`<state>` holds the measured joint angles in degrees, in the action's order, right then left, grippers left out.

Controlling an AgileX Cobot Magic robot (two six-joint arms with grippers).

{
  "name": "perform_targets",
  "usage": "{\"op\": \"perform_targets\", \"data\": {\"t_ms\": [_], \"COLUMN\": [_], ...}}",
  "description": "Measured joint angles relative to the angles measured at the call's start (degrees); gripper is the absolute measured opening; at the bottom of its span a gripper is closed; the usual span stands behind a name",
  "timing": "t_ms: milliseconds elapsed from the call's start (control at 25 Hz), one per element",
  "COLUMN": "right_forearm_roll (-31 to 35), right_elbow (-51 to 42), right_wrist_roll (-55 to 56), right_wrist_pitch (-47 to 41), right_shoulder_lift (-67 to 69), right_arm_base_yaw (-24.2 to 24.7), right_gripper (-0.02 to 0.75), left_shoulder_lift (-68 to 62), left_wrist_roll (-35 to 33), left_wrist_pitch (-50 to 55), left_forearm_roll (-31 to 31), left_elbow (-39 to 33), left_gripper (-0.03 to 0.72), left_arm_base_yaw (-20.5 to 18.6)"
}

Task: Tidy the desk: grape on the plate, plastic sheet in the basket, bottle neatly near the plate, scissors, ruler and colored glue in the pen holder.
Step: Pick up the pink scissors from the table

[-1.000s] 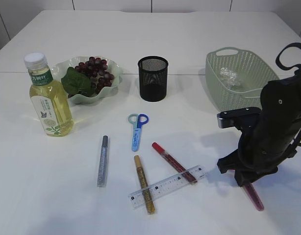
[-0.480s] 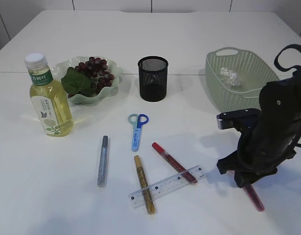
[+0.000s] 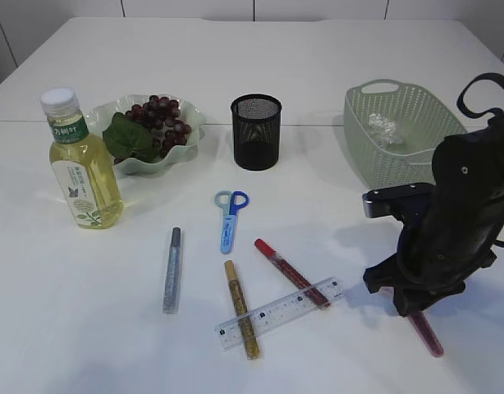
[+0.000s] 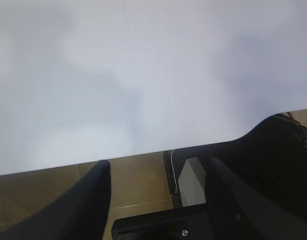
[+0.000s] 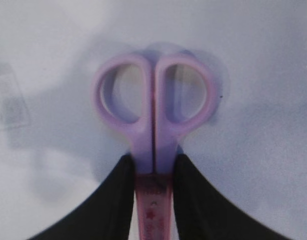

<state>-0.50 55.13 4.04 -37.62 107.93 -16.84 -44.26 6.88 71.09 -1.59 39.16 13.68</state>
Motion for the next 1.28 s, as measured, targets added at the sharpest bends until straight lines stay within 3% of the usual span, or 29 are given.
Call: {"op": "perform_targets", "data": {"t_ms": [680,1280], "right_forearm_roll": [0.00,0.00], "right_elbow": [0.00,0.00], "right_wrist_roll": [0.45,0.56], "right_wrist_pitch": [-3.27,-4.26], "right_shoulder_lift": [0.00,0.00], "right_arm_base_yaw": [0.00,0.00], "right_gripper": [0.228,0.272], "left_shoulder_lift": [0.00,0.00], "left_wrist_roll": [0.00,0.00], "left_wrist_pitch": [0.00,0.00], "left_forearm_roll": [-0.85,-1.05], "left_elbow": [0.00,0.00], "left_gripper": [0.435,0.435], "left_arm_base_yaw": [0.00,0.00]}}
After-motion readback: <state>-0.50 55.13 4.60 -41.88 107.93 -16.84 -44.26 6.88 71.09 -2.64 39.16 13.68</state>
